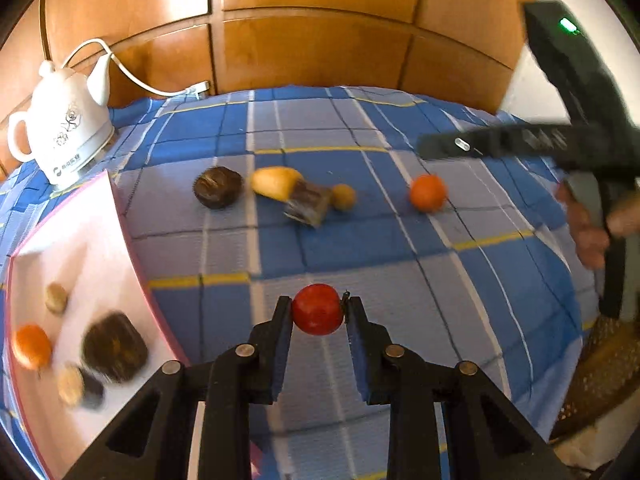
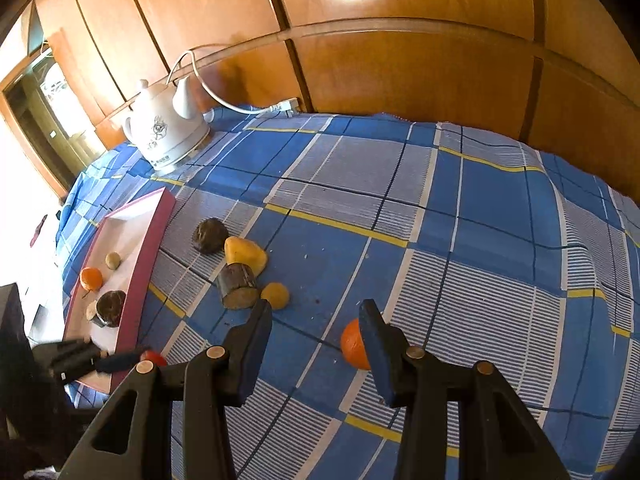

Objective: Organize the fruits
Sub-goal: 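Move the left tool to the red cherry tomato and grasp it, then carry the tomato toward the tray with the left tool while the right tool grasps the small yellow fruit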

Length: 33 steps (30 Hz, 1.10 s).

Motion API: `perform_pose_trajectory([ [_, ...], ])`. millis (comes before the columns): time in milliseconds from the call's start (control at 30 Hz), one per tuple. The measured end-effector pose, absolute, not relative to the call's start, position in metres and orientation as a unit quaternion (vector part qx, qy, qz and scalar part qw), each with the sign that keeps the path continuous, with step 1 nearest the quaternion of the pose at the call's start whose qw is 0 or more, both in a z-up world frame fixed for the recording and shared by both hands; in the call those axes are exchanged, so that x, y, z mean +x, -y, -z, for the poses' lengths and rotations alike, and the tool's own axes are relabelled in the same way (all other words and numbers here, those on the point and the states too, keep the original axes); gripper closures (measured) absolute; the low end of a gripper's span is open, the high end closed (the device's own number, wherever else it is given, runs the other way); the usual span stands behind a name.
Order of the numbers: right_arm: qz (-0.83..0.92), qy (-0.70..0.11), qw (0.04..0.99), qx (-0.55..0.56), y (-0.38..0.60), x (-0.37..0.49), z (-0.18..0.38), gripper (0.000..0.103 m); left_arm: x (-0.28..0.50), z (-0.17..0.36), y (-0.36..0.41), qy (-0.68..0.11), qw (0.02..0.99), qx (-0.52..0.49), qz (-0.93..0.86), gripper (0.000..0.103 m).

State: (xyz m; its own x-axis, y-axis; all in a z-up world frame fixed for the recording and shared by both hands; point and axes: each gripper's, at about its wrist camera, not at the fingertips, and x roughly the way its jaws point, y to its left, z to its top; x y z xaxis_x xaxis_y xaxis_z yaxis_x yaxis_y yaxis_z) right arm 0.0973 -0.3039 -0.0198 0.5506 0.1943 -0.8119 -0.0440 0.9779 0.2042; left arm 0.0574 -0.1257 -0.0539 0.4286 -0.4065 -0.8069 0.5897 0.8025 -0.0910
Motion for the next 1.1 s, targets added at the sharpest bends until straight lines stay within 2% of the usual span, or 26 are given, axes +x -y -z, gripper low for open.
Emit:
perform_pose_trajectory([
  [267, -0.094, -0.481, 0.87, 0.06, 0.29, 0.095, 0.026, 0.057, 0.028, 0.085, 0.137, -0.435, 0.844, 0.127, 0.288, 0.076],
  [967, -0.112, -0.497, 0.858, 0.067, 0.283, 0.097, 0.04, 0.057, 0.025, 0.09, 0.131, -0.425, 0.853, 0.111, 0.283, 0.076],
  [1100, -0.12, -0.496, 0.86, 0.018, 0.267, 0.099, 0.042, 0.063, 0.024, 0.09, 0.131, -0.423, 0.854, 0.111, 0.283, 0.076],
])
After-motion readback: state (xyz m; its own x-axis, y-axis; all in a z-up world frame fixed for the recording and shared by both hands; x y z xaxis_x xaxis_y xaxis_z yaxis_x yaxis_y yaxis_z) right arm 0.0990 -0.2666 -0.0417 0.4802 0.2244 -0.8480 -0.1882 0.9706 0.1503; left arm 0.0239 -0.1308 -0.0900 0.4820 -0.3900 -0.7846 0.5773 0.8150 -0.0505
